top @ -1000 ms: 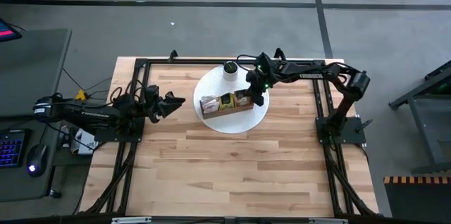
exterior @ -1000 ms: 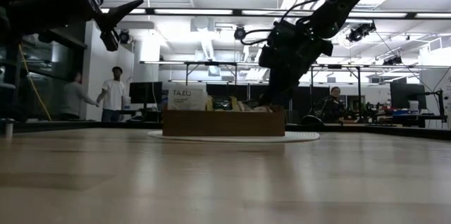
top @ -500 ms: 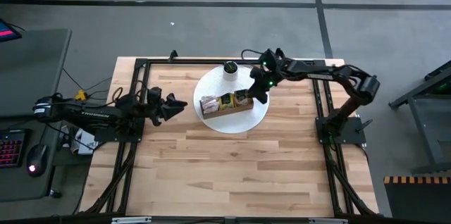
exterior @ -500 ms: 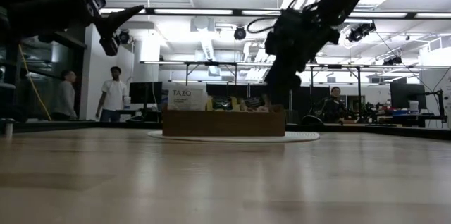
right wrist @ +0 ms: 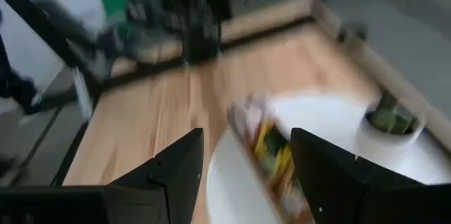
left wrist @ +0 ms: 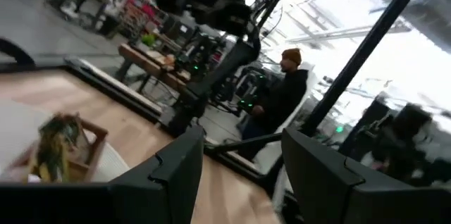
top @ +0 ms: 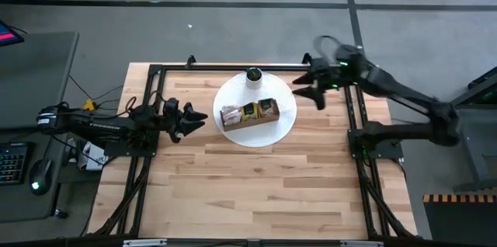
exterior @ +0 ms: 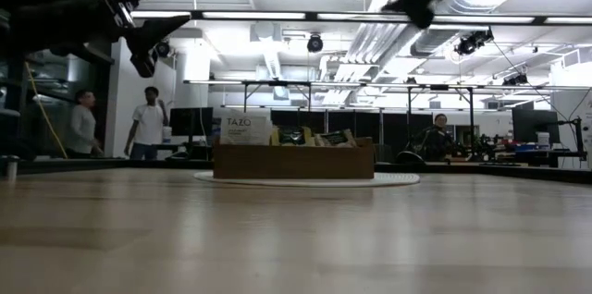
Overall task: Pick & Place Tea
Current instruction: Return to Home Position
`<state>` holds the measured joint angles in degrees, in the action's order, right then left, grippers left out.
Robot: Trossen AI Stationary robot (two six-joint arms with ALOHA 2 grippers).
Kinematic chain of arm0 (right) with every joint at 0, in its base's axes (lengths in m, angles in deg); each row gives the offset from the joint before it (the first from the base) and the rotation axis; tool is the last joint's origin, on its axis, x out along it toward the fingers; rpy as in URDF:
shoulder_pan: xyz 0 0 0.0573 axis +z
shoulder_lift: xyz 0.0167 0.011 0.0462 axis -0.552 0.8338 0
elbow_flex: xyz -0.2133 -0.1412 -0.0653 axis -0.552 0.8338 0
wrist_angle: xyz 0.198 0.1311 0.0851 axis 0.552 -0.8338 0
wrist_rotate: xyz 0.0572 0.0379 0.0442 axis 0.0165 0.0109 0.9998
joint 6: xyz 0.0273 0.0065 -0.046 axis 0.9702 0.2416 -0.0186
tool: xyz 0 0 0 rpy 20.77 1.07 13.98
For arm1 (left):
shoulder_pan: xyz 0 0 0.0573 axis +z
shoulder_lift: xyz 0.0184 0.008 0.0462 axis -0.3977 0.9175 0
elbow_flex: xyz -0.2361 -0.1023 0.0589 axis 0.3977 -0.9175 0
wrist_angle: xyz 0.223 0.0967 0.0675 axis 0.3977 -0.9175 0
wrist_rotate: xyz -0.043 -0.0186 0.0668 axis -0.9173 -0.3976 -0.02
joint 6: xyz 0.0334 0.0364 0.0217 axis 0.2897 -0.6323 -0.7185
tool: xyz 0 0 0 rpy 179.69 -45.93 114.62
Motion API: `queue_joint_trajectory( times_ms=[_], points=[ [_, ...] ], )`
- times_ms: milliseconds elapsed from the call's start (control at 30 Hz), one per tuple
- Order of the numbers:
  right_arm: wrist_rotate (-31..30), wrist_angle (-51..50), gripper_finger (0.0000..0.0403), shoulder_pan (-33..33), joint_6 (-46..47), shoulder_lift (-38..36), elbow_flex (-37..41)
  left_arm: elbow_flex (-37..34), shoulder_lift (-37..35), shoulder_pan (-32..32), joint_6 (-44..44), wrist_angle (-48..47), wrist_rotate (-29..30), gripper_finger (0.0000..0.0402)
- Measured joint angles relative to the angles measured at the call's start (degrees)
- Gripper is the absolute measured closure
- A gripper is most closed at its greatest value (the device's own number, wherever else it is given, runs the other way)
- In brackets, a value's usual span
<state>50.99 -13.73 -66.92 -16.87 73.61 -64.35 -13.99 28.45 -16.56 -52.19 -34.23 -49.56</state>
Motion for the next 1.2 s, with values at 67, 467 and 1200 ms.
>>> queue_joint_trajectory(
  times_ms=[67, 467, 1200],
  points=[
    [-3.68, 3.86, 0.0194, 0.09, 2.8, -6.58, 3.2, 0.0, -0.1, -0.15, -2.59, -0.09, 0.14, 0.0211],
    [-11.94, 41.45, 0.0194, 1.79, 25.4, -35.47, 34.99, 0.0, -2.64, -0.15, -6.47, -2.61, 4.3, 0.0211],
    [-24.06, 61.28, 0.0194, 15.24, 22.56, -37.13, 50.72, 0.0, -12.67, -0.1, -14.09, -12.05, 7.18, 0.0211]
  ],
)
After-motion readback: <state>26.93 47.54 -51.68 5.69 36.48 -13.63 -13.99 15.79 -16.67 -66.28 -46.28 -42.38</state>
